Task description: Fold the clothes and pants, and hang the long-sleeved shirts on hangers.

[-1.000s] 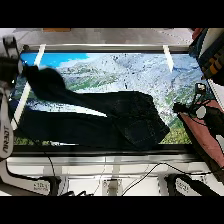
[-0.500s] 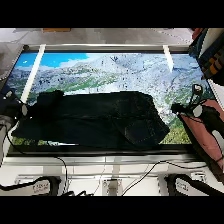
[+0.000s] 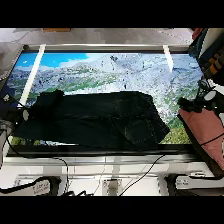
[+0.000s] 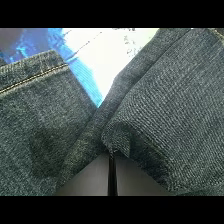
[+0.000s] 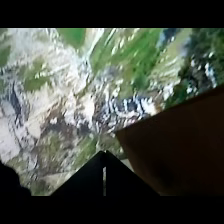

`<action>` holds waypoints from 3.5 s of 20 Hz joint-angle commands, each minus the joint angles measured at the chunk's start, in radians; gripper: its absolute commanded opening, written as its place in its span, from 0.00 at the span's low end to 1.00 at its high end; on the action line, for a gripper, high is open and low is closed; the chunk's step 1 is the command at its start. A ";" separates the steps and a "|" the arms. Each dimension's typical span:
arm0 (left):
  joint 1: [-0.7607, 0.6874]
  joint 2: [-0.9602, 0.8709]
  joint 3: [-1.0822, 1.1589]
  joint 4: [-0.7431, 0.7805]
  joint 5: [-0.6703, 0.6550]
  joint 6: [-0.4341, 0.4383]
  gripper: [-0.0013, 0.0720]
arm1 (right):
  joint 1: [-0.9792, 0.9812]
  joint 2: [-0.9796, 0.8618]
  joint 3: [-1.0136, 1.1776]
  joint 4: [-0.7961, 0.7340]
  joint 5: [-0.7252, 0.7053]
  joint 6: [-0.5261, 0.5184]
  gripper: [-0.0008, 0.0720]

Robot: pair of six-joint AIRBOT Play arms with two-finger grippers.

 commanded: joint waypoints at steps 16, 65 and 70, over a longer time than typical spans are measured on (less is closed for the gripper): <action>0.000 0.002 -0.002 -0.101 0.153 -0.005 0.05 | 0.099 -0.354 0.097 0.475 0.269 -0.304 0.80; -0.071 -0.452 0.609 -0.320 -0.183 0.584 0.95 | 0.016 -0.227 0.341 0.114 0.386 -0.227 0.06; -0.077 -0.503 0.609 -0.321 -0.108 0.583 0.67 | 0.016 -0.227 0.341 0.119 0.391 -0.226 0.06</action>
